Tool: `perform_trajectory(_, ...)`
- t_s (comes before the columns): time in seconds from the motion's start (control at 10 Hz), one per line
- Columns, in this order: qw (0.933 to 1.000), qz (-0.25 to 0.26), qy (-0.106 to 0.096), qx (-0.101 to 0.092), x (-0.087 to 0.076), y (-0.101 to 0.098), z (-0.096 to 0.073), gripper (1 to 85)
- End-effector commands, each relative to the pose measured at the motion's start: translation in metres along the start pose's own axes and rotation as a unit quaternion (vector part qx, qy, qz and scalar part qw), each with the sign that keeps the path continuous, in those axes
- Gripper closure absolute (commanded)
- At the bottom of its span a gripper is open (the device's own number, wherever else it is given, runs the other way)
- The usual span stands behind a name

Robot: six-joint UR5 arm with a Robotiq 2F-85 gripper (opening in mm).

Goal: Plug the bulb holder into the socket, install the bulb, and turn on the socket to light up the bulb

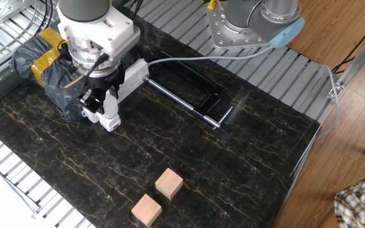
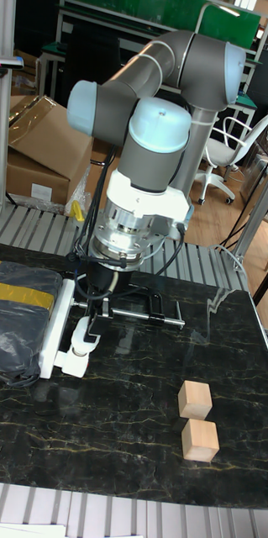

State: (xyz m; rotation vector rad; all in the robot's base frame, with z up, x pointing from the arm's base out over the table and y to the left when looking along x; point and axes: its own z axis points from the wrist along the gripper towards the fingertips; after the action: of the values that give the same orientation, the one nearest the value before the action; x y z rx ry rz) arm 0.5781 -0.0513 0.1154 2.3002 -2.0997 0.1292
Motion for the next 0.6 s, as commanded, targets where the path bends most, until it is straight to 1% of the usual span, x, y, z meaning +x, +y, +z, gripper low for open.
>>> perform_trajectory(0.0,0.9995,0.029,-0.009,0.002,-0.0016,-0.0021,-0.0019,49.7)
perform_trajectory(0.1,0.999,0.043,-0.007,-0.001,-0.0002,-0.0007,-0.0017,54.7)
perform_trajectory(0.2,0.9981,0.061,-0.004,-0.004,0.0014,0.0007,-0.0013,57.7)
perform_trajectory(0.4,0.9955,0.095,0.004,-0.004,0.0049,-0.0014,0.0025,68.7)
perform_trajectory(0.5,0.9937,0.112,0.004,-0.005,0.0044,-0.0019,0.0037,74.7)
